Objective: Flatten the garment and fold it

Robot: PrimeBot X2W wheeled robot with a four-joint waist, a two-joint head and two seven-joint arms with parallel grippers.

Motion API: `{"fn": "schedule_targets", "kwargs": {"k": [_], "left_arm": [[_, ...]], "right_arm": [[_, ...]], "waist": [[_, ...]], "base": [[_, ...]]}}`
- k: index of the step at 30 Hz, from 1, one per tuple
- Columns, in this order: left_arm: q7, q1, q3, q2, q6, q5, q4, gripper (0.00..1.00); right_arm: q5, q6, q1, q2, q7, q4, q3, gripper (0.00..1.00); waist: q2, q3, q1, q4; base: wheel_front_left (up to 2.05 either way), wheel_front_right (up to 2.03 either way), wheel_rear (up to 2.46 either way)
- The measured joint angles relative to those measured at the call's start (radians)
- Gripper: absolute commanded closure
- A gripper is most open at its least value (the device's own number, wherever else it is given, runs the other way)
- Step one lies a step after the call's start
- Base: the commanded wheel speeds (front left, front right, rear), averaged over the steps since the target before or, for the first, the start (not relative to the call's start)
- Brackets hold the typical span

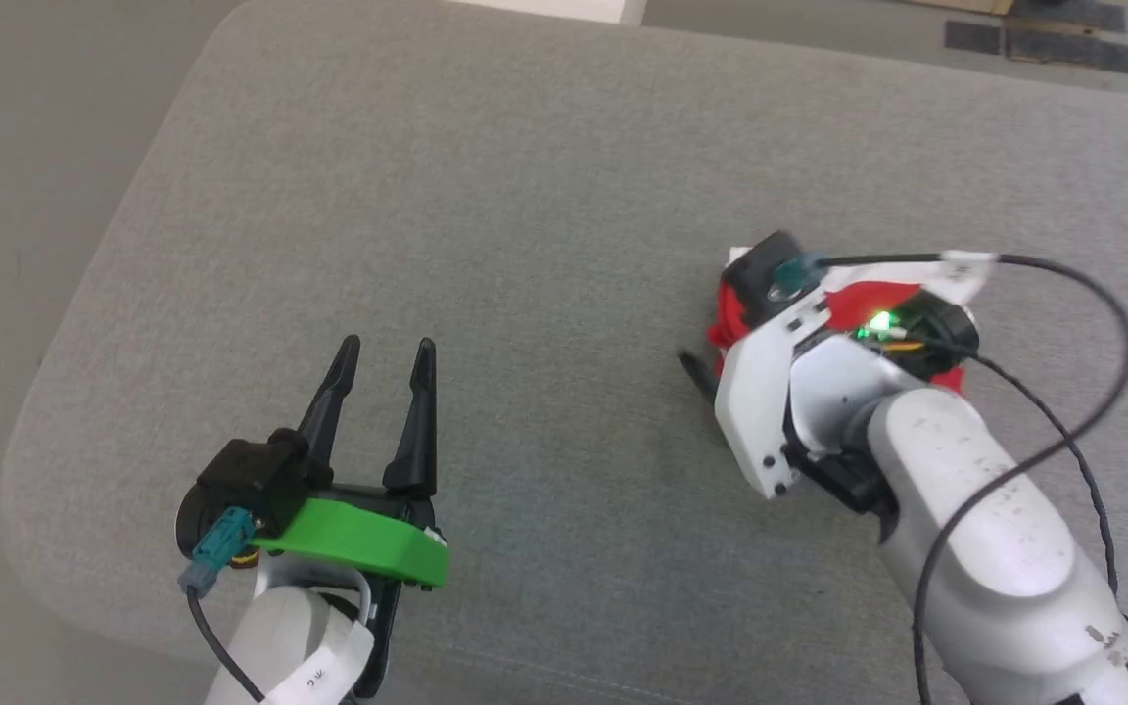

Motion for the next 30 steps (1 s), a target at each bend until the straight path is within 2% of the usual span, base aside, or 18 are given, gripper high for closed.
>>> {"fn": "schedule_targets", "kwargs": {"k": [5, 8, 14, 24, 30], "left_arm": [[0.0, 0.01, 0.013, 0.0, 0.0, 0.008, 0.003, 0.0], [0.0, 0.017, 0.022, 0.0, 0.0, 0.01, 0.003, 0.0], [0.0, 0.041, 0.049, 0.0, 0.0, 0.012, 0.003, 0.0], [0.0, 0.071, 0.067, -0.001, 0.0, 0.017, 0.0, 0.0], [0.0, 0.095, 0.08, -0.001, 0.0, 0.035, -0.003, 0.0]], "right_arm": [[0.025, 0.0, 0.054, 0.005, -0.15, -0.121, -0.08, 0.0], [0.02, 0.0, 0.123, 0.017, -0.282, -0.201, -0.163, 0.0], [-0.012, 0.0, 0.274, 0.055, -0.502, -0.289, -0.3, 0.0], [-0.046, 0.0, 0.451, 0.075, -0.788, -0.27, -0.45, 0.0], [-0.106, 0.0, 0.537, 0.077, -0.858, -0.248, -0.473, 0.0]], "waist": [[0.0, -0.029, 0.0, -0.031], [0.0, -0.051, 0.0, -0.058], [0.0, -0.094, 0.0, -0.116], [0.0, -0.15, 0.0, -0.212], [0.0, -0.177, 0.0, -0.246]], "base": [[0.0, 0.0, 0.0], [0.0, 0.0, 0.0], [0.0, 0.0, 0.0], [0.0, 0.0, 0.0], [0.0, 0.0, 0.0]]}}
